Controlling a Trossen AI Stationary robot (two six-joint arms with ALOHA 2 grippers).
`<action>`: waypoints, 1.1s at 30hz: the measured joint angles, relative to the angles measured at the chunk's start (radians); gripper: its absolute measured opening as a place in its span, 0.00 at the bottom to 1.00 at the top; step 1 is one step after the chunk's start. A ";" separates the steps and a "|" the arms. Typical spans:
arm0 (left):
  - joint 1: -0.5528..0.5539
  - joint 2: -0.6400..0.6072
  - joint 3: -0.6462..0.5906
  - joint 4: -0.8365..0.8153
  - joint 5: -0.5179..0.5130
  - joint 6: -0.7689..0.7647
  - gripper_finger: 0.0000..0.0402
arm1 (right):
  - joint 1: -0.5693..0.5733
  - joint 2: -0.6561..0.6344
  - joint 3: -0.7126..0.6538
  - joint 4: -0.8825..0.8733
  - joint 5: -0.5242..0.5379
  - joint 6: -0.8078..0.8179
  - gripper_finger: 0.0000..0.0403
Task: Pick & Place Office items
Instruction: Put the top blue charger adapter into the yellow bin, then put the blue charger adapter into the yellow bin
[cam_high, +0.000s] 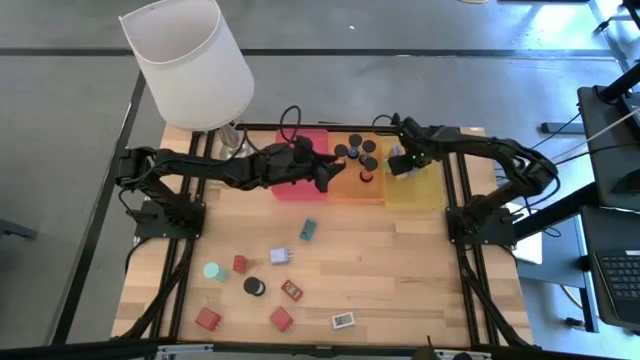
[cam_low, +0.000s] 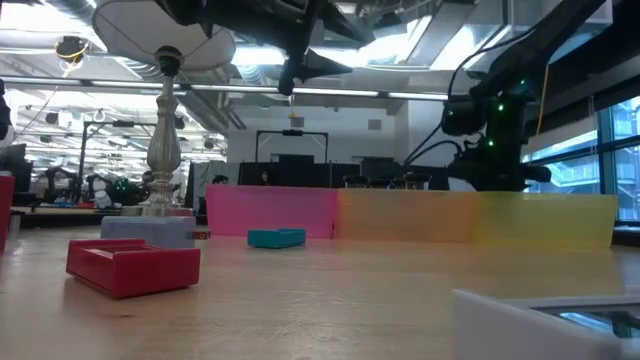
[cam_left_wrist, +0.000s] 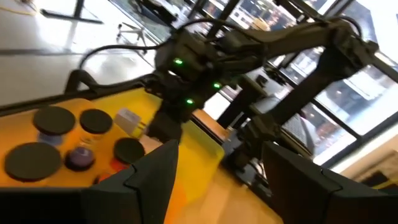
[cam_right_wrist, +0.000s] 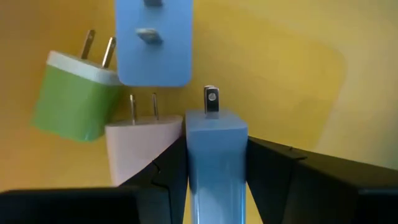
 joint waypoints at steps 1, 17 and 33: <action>0.000 0.000 0.000 0.000 0.012 0.000 0.57 | 0.000 0.007 0.001 0.002 0.003 0.000 0.32; 0.020 -0.028 -0.002 -0.222 0.623 -0.086 0.56 | 0.000 -0.063 0.089 -0.015 0.047 -0.102 0.64; -0.247 -0.024 -0.001 -0.755 0.580 0.061 0.55 | 0.000 -0.273 0.160 -0.080 0.044 -0.128 0.74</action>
